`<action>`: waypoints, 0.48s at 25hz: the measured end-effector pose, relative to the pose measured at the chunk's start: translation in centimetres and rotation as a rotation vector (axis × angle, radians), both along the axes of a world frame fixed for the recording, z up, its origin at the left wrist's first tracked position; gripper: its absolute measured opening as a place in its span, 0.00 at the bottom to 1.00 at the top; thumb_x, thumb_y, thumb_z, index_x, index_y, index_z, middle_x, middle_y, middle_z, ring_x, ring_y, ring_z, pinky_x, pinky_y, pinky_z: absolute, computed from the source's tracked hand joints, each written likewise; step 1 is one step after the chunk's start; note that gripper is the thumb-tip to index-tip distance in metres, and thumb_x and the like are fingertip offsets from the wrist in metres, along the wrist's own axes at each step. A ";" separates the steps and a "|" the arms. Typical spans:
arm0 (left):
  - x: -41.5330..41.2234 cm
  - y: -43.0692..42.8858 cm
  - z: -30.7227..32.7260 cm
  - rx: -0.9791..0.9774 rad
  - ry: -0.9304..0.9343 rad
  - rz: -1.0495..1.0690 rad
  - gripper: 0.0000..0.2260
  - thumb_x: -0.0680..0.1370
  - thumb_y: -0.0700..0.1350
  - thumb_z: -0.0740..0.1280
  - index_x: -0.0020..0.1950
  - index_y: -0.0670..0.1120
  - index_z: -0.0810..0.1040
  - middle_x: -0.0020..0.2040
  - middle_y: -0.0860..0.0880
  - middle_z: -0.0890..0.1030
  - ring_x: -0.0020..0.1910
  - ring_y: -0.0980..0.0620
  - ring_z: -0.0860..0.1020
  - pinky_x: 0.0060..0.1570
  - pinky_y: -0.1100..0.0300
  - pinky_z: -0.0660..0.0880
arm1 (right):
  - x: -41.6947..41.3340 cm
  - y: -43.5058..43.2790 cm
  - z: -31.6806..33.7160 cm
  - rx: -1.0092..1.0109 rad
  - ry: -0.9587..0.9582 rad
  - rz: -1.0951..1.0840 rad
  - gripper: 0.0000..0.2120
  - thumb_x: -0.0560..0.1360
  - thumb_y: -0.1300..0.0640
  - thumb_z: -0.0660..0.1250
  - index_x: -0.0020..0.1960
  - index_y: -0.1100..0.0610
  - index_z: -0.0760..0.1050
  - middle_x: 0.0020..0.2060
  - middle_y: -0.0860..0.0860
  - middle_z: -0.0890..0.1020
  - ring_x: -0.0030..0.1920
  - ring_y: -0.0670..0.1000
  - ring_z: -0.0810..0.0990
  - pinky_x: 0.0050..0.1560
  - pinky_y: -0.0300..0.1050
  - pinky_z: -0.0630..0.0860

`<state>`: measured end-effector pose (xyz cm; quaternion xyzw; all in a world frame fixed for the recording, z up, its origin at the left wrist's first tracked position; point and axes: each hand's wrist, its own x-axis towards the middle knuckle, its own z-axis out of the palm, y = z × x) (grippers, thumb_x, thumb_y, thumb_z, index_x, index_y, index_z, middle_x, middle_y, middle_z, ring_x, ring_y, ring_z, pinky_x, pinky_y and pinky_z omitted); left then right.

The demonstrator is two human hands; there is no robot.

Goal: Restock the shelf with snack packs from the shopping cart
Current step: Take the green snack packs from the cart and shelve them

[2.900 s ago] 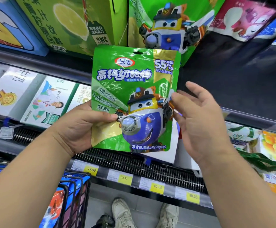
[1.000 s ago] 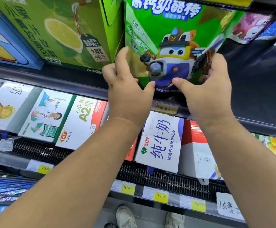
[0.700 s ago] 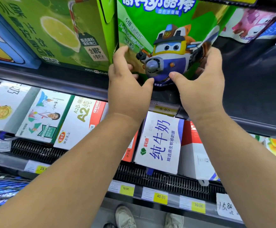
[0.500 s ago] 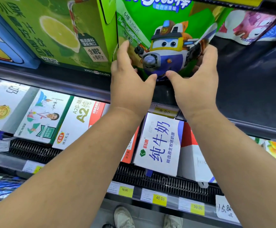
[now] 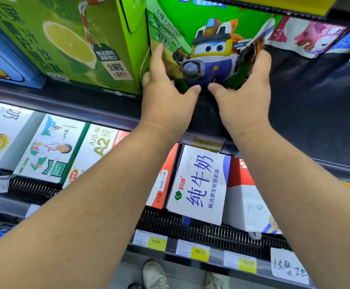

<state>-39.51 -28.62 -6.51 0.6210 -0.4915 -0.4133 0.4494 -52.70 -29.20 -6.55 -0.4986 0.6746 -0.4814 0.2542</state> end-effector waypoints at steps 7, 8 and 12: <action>0.2 2.9 1.4 0.101 0.019 0.033 0.40 0.73 0.42 0.75 0.79 0.52 0.56 0.70 0.45 0.67 0.62 0.51 0.75 0.66 0.50 0.73 | -0.9 3.9 1.0 0.179 -0.090 -0.011 0.42 0.69 0.59 0.76 0.76 0.49 0.58 0.65 0.52 0.72 0.60 0.48 0.75 0.61 0.39 0.74; 0.1 3.8 2.1 0.146 0.028 0.038 0.39 0.73 0.42 0.75 0.78 0.52 0.57 0.70 0.45 0.68 0.62 0.51 0.75 0.66 0.51 0.73 | -1.0 5.1 1.4 0.216 -0.102 0.006 0.41 0.70 0.60 0.76 0.76 0.50 0.58 0.65 0.52 0.71 0.60 0.49 0.75 0.61 0.39 0.74; 0.7 7.9 5.5 0.260 -0.033 -0.045 0.36 0.74 0.44 0.74 0.78 0.52 0.60 0.67 0.48 0.71 0.64 0.51 0.74 0.66 0.50 0.72 | -1.5 9.0 4.8 0.373 -0.129 0.102 0.38 0.71 0.59 0.76 0.75 0.47 0.61 0.66 0.50 0.72 0.62 0.49 0.74 0.61 0.43 0.73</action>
